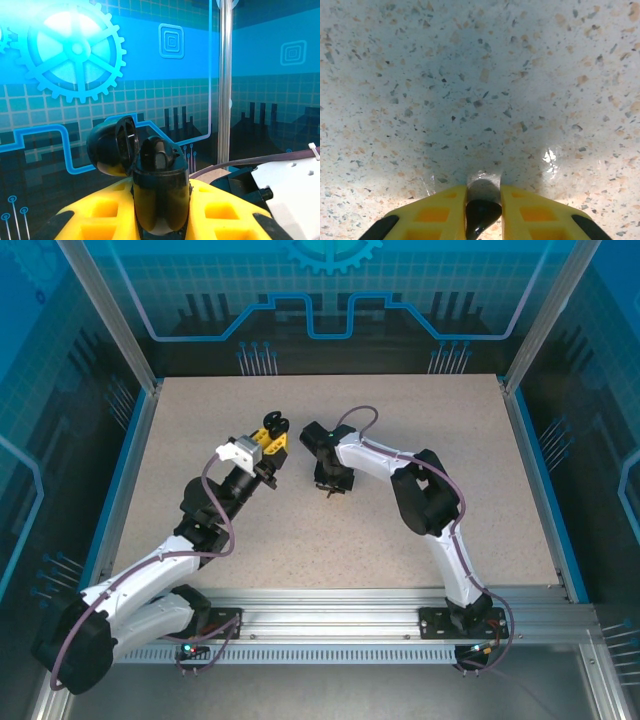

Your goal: Insert wireless bluetooth earbuds into charging case

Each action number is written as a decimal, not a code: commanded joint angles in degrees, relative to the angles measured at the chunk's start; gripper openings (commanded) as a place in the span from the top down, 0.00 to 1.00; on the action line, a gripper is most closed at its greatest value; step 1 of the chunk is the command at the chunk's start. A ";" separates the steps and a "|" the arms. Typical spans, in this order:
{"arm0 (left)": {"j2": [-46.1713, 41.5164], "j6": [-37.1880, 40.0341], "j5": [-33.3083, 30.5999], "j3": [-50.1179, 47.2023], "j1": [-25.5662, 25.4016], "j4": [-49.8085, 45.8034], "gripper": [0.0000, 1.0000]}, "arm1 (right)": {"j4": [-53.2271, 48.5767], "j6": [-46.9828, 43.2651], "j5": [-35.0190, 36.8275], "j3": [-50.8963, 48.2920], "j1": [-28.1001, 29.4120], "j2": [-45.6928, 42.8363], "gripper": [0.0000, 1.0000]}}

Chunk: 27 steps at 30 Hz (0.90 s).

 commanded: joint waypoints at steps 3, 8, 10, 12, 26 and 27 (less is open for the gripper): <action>0.15 -0.77 -0.66 -0.03 0.60 1.85 1.00 | 2.63 0.32 -2.16 -1.10 0.00 -0.02 0.74; 0.41 -1.01 -0.56 0.14 0.57 1.81 1.00 | 1.22 2.11 -1.71 -1.04 0.52 -1.06 0.68; 0.60 -1.21 -0.54 0.24 0.56 1.92 1.00 | 0.76 3.07 -1.62 -0.88 0.98 -1.19 0.68; 0.62 -1.12 -0.49 0.23 0.60 1.96 1.00 | 0.44 3.97 -1.56 -0.58 1.29 -1.15 0.68; 1.20 -0.61 -0.58 0.23 0.61 2.34 1.00 | -2.97 8.99 0.10 -0.25 1.97 -1.30 0.71; 1.21 -0.59 -0.56 0.23 0.61 2.34 1.00 | -2.99 9.03 0.34 -0.43 2.13 -1.61 0.70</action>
